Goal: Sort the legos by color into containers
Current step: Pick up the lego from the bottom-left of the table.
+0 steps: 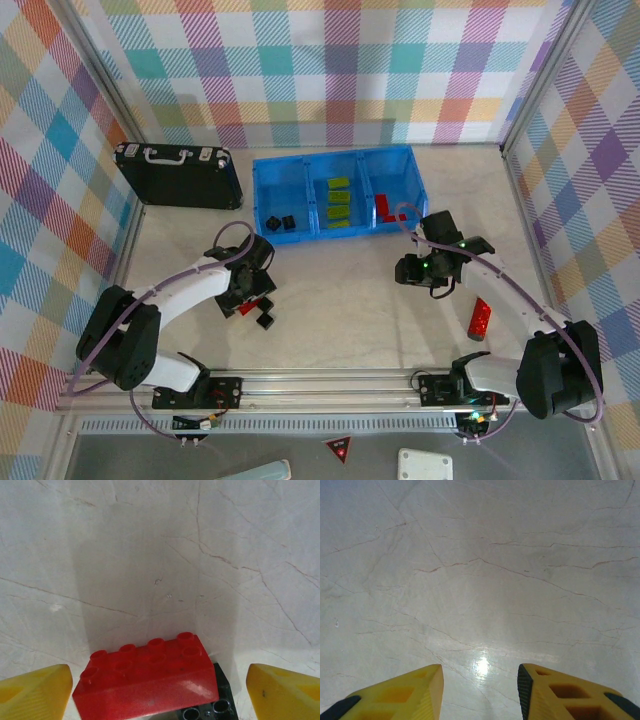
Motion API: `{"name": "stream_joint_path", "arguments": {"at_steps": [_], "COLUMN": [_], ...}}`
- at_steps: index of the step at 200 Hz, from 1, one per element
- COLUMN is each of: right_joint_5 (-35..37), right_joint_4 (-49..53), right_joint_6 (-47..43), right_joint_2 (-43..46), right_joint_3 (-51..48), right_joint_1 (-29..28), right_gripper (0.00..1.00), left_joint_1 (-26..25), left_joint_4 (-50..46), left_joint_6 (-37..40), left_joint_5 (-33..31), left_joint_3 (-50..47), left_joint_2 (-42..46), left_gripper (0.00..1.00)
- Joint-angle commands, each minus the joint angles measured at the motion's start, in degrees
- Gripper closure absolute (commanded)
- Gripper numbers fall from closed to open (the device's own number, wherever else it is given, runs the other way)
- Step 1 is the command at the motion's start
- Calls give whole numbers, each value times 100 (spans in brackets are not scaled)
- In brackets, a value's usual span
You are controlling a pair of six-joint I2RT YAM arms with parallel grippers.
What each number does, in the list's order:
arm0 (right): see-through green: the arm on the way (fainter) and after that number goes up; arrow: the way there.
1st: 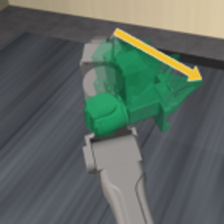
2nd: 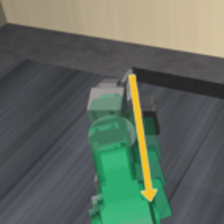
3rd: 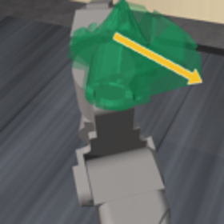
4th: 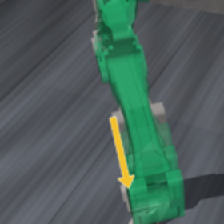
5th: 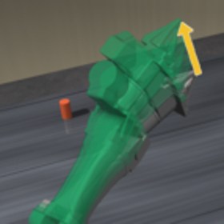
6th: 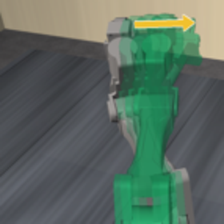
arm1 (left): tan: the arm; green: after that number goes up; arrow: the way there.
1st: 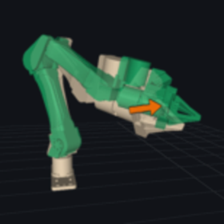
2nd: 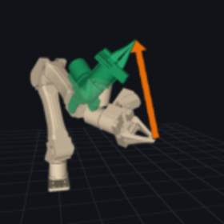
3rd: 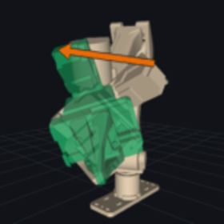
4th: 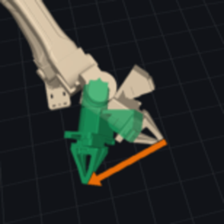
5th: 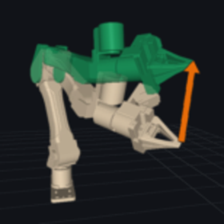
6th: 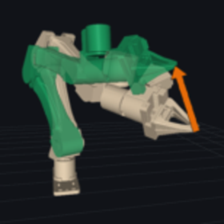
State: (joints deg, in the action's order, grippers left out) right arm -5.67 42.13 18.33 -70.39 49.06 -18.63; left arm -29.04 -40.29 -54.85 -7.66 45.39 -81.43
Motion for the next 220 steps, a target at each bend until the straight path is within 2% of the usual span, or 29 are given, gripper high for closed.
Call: {"name": "stream_joint_path", "arguments": {"at_steps": [1,55,113,148,179,220], "right_joint_5": [-72,-91,-130,-303,-868,-1717], "right_joint_4": [-12,-14,-45,-180,-668,-1850], "right_joint_6": [-97,-95,-82,8,350,1006], "right_joint_2": [96,75,121,345,660,1166], "right_joint_3": [-86,-79,-80,-111,-338,-856], "right_joint_1": [39,35,40,35,35,26], "right_gripper": [55,55,55,55,54,53], "left_joint_1": [83,100,118,110,110,115], "left_joint_4": [56,179,58,301,800,1567], "left_joint_6": [-69,-54,54,-23,-149,-547], "left_joint_5": [157,253,265,504,848,1226], "left_joint_3": [-125,-181,78,314,442,474], "left_joint_2": [-116,-172,110,524,835,1307], "left_gripper": [14,29,34,36,37,39]}}
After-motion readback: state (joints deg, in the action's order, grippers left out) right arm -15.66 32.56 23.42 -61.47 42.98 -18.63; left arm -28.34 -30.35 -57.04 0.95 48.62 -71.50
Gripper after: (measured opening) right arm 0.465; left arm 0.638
